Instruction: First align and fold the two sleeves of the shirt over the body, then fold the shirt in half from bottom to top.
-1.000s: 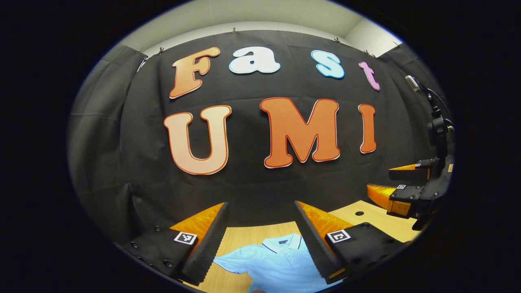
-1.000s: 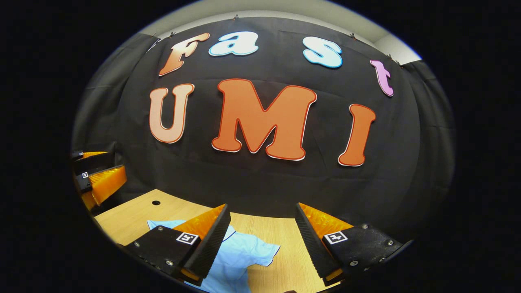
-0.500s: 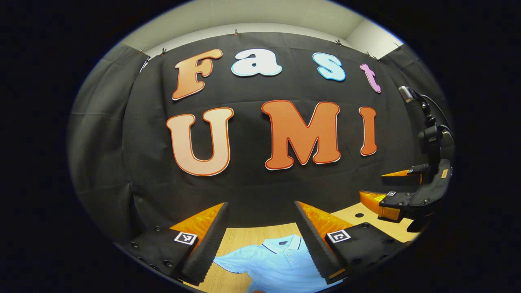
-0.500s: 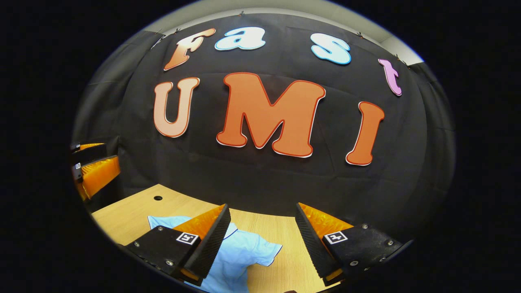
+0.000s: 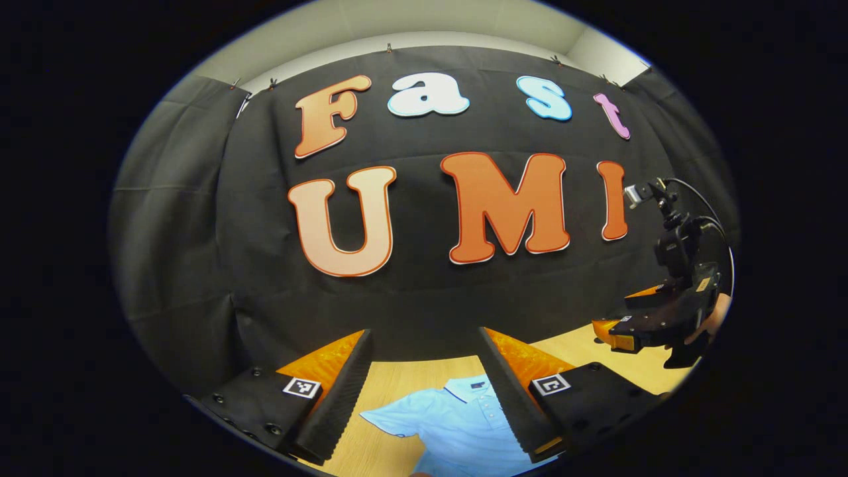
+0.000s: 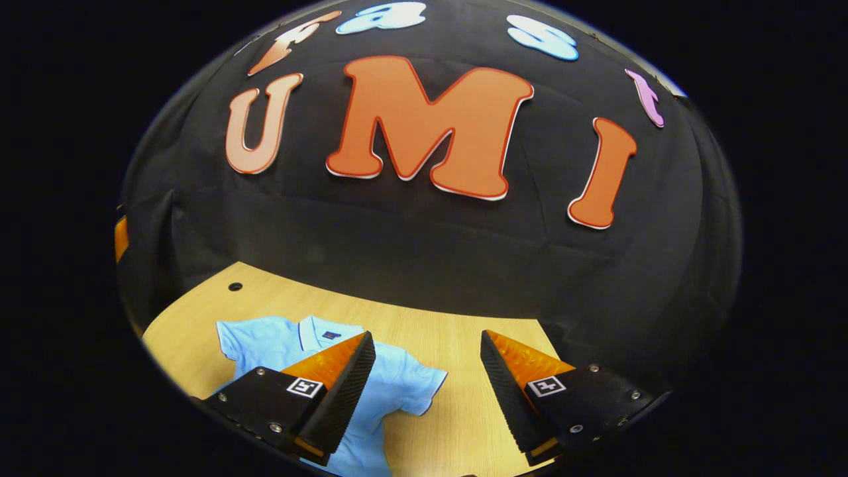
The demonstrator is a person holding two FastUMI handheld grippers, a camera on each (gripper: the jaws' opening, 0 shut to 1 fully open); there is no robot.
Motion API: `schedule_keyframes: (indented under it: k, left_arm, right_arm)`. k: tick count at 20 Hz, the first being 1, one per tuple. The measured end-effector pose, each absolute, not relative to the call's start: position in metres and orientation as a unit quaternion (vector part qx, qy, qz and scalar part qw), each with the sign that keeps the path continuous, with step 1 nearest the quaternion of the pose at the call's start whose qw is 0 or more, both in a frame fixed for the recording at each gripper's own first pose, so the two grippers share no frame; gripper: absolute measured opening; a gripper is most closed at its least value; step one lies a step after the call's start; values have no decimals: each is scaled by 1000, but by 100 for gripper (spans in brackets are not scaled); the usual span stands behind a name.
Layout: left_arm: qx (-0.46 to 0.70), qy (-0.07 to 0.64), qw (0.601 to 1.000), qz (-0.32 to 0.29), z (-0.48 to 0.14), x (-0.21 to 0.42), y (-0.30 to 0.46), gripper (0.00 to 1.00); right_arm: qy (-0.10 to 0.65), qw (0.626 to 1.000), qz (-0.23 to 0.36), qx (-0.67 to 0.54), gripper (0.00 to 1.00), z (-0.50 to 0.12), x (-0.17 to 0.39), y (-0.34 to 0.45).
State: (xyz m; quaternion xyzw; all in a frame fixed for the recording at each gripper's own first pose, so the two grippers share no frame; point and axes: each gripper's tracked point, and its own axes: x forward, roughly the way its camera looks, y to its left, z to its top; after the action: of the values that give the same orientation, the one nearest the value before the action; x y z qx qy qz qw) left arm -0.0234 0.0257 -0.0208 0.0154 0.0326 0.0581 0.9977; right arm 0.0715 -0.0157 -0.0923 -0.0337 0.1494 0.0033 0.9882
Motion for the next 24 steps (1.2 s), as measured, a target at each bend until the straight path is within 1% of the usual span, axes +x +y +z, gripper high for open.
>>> schedule_keyframes:
  k: [5,7,12,16,20,24]
  left_arm:
    - [23,54,994,87,-33,-29,35,100]
    - [25,62,993,96,-37,-30,35,100]
    - [40,79,989,120,-44,-34,36,100]
    - [49,86,986,133,-44,-38,34,100]
    - [57,100,982,147,-53,-47,31,100]
    - [60,105,980,160,-53,-49,30,100]
  right_arm:
    - [211,977,-2,-29,96,-136,101,-27]
    - [231,972,-4,-39,95,-154,114,-34]
    - [304,952,17,-30,94,-208,133,-32]
    - [362,931,37,-22,91,-247,141,-26]
    - [415,909,44,-19,87,-285,147,-22]
    - [470,881,47,21,84,-319,147,-18]
